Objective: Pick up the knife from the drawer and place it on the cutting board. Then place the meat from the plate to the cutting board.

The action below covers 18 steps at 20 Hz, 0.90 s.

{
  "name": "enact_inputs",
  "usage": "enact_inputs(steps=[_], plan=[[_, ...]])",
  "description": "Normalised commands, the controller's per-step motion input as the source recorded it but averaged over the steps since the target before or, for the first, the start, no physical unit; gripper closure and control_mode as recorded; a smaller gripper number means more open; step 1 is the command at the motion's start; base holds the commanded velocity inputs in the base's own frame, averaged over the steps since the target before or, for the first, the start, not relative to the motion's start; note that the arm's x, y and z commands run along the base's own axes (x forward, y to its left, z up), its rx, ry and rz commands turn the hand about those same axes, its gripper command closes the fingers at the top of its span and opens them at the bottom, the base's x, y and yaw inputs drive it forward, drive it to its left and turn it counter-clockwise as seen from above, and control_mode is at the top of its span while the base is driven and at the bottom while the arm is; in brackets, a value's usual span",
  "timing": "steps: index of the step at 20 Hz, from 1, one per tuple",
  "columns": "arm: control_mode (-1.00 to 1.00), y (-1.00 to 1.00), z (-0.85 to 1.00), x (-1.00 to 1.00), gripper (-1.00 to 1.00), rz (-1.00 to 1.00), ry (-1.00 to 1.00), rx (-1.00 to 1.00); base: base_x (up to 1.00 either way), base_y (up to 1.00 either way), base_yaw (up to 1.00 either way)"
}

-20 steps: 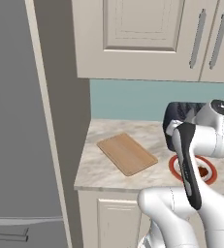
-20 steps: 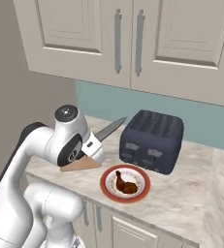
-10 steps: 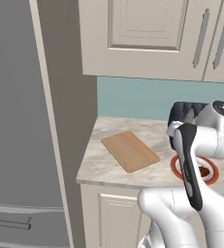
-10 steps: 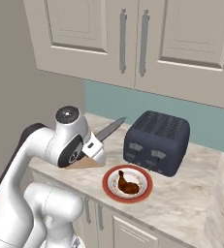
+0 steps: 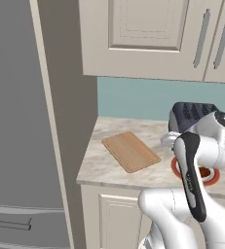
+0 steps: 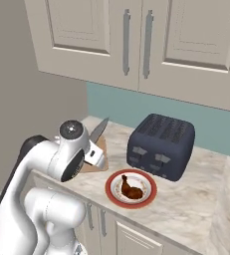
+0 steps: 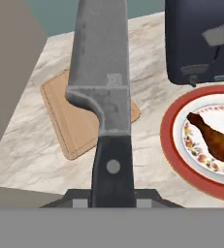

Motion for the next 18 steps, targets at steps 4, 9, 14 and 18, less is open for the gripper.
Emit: enact_inputs(steps=[4,9,14,18], plan=[[-1.0,0.31,0.0,0.25,1.0,0.12,-0.03,-0.09,0.0,0.0,0.0],[-1.0,0.27,-0.01,0.41,1.0,0.11,0.0,-0.09,0.0,0.0,0.0],[-1.0,0.11,0.0,0.37,1.0,0.05,0.0,-0.1,0.0,0.0,0.0],[-1.0,0.04,-0.01,0.38,1.0,0.02,0.0,-0.11,0.0,0.0,0.0]])
